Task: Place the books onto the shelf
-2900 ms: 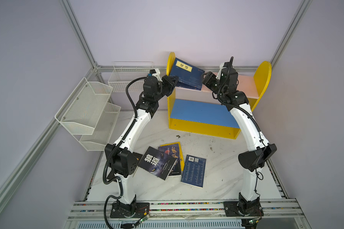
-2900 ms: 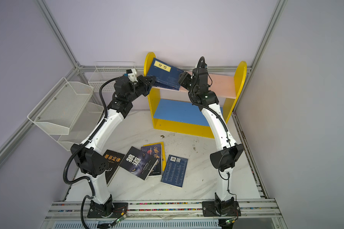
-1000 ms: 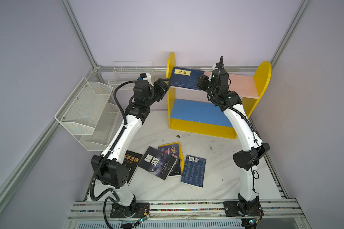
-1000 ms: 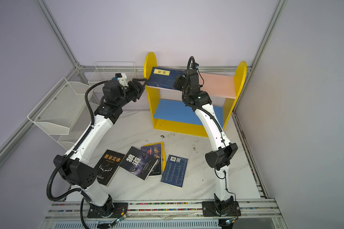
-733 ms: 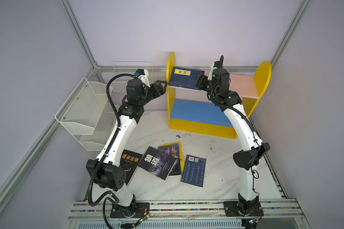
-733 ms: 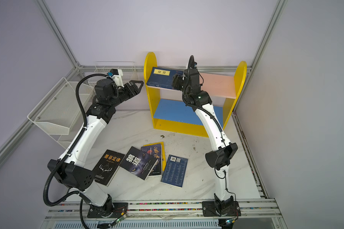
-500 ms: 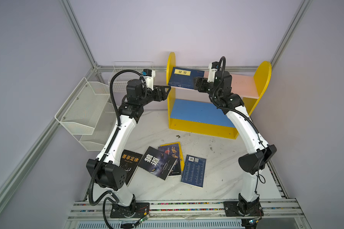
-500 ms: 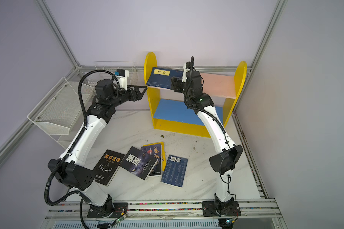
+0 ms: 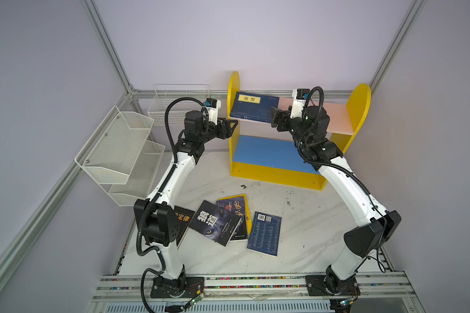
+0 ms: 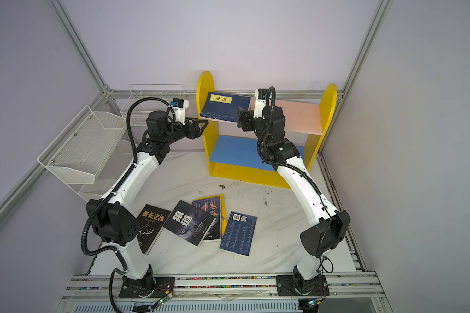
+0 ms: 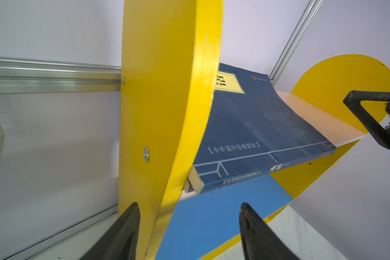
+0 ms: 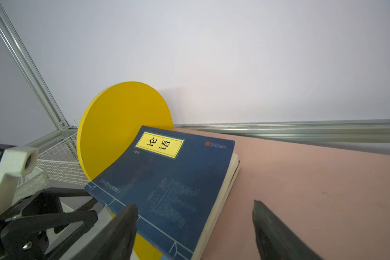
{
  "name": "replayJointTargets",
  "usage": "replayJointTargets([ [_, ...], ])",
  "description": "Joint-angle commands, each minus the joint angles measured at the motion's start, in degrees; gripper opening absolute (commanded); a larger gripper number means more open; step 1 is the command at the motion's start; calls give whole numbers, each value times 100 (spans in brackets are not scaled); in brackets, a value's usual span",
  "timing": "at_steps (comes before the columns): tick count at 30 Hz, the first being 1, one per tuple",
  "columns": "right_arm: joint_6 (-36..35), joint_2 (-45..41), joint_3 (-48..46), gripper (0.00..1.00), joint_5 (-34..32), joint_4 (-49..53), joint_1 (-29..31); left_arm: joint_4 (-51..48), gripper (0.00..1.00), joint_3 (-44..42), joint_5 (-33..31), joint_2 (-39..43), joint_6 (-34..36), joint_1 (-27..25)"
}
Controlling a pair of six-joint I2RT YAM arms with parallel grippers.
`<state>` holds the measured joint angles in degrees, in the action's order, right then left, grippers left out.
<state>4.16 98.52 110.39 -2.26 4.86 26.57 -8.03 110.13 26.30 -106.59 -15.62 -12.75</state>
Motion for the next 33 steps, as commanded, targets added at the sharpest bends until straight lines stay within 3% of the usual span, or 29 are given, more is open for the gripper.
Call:
replayJointTargets([
  [1, -198, 27, -100, 81, 25, -182, 68, 663, 67, 733, 68, 73, -236, 47],
  [7, -197, 61, -277, 80, 69, -117, 126, 1083, 65, 580, 194, 50, -541, 45],
  [33, -110, 152, -344, 73, 81, -251, 139, 1218, 48, 387, -269, 4, -452, 45],
])
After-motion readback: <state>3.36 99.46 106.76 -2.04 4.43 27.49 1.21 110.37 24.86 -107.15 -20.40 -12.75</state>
